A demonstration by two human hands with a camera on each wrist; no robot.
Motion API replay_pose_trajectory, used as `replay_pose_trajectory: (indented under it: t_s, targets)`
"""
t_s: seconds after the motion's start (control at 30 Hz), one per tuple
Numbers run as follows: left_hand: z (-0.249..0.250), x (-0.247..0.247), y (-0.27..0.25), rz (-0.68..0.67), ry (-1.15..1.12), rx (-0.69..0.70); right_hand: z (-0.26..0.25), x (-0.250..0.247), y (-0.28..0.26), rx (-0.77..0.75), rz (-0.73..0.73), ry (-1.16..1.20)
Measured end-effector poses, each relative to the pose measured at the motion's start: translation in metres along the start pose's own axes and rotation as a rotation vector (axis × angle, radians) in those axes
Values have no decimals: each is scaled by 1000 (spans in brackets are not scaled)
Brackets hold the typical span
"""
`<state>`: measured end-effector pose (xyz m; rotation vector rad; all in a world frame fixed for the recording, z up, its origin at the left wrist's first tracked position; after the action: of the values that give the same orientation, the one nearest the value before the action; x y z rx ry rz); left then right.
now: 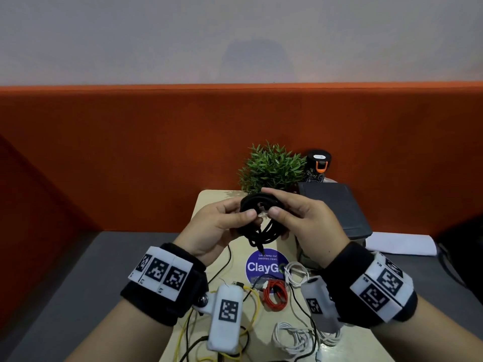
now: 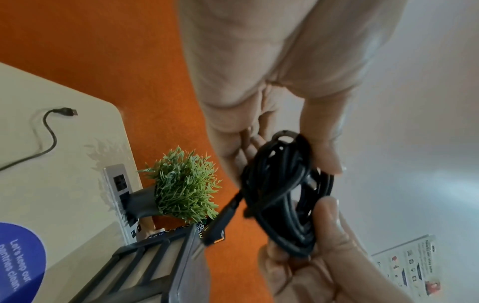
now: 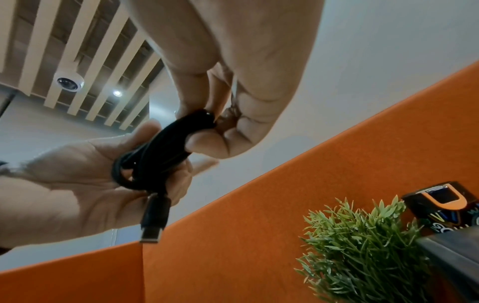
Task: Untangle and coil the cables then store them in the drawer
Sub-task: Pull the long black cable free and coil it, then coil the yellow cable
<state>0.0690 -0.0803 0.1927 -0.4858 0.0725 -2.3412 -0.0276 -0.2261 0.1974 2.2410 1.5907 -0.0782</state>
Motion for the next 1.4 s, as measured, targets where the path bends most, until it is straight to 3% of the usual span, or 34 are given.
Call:
replay_pose_trajectory:
  t_s: [0.27,0.53,0.77,0.9,1.2,1.4]
  targets:
    - [-9,2,0,-70,-258,66,5,4,2,-3,-39,97]
    - [-17,1,5,-15,-90,-64,25,8,-6,137,-11,171]
    - [-36,-6,4,-11,-140,-167,39,3,-15,177,23,185]
    - [-48,-6,3,-72,-71,-177,49,1,-20,220,38,197]
    - [-64,-4,6,-54,46,-171,51,-11,-29,345,-79,162]
    - [-75,-6,9,-55,62,-242,58,-19,-34,368,-55,142]
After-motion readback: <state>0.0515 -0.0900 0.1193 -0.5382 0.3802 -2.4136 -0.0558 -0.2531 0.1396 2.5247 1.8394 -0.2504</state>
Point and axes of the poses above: each hand's wrist, its own y-axis towards the middle knuckle, its own x-axis out of the palm, z = x × y, the point moved 1 cm from there along y, towards the middle knuckle, and after that the axes turned 4 degrees about -x, right-handed, at the moved point
